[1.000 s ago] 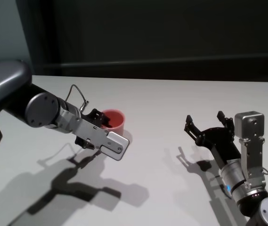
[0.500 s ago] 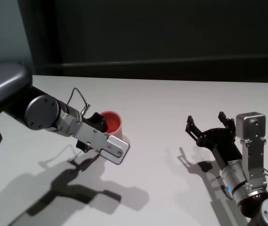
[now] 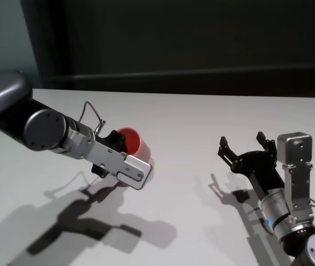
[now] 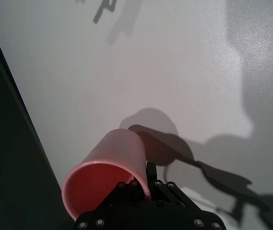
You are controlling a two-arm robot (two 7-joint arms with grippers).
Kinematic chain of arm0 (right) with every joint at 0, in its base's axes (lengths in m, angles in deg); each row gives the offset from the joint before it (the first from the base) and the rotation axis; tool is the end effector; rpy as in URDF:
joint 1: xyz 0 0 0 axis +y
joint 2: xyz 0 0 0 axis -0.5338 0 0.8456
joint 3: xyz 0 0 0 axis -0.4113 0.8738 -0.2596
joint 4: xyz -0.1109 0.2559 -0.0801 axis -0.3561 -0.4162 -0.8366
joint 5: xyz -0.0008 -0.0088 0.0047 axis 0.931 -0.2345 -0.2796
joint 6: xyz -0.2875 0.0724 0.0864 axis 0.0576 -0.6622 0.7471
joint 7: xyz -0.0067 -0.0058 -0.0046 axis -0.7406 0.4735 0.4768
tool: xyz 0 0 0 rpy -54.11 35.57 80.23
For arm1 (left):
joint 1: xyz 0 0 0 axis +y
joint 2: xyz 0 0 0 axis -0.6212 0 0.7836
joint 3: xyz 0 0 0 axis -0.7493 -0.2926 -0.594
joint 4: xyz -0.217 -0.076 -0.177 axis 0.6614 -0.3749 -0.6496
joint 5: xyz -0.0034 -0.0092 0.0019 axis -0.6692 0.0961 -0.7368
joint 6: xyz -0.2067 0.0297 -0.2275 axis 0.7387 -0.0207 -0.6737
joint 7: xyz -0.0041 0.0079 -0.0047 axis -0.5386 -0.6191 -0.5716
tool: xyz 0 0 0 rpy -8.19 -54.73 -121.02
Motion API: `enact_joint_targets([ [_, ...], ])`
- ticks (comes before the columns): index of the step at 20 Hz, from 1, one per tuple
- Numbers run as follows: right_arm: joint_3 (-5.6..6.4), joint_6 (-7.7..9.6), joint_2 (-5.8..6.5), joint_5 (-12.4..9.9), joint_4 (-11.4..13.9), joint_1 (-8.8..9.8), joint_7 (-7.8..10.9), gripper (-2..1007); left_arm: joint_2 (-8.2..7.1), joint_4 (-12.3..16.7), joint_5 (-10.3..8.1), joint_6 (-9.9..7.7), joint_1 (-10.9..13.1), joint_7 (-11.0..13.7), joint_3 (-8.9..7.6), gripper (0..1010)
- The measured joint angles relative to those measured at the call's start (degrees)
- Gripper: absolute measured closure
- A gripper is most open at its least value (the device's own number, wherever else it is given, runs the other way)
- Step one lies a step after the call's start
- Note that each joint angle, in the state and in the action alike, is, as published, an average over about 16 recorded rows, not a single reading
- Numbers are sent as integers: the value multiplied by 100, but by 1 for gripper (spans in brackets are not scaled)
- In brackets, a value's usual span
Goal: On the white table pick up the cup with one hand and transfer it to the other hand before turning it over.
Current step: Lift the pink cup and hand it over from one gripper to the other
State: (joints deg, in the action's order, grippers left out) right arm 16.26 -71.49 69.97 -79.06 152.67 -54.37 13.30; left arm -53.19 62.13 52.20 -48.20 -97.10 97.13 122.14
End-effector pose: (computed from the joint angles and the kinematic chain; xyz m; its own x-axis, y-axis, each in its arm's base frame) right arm 0.3002 0.0394 -0.3070 0.2027 -0.9779 -0.0509 0.9792 0.2027 0.0059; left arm 0.4285 -0.0284 -0.1587 0.6748 -0.4626 0.5750 -0.4310 0.3854 0.8159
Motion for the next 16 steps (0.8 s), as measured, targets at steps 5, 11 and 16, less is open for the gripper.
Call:
enact_joint_targets([
  [5, 0, 0, 0, 0, 0, 0, 0, 3, -68, 57, -319, 67, 69, -143, -144, 973],
  [11, 0, 0, 0, 0, 0, 0, 0, 3, -121, 65, -936, 279, 259, -461, -460, 973],
  [16, 0, 0, 0, 0, 0, 0, 0, 3, -65, -77, -1671, 598, 503, -842, -855, 973],
])
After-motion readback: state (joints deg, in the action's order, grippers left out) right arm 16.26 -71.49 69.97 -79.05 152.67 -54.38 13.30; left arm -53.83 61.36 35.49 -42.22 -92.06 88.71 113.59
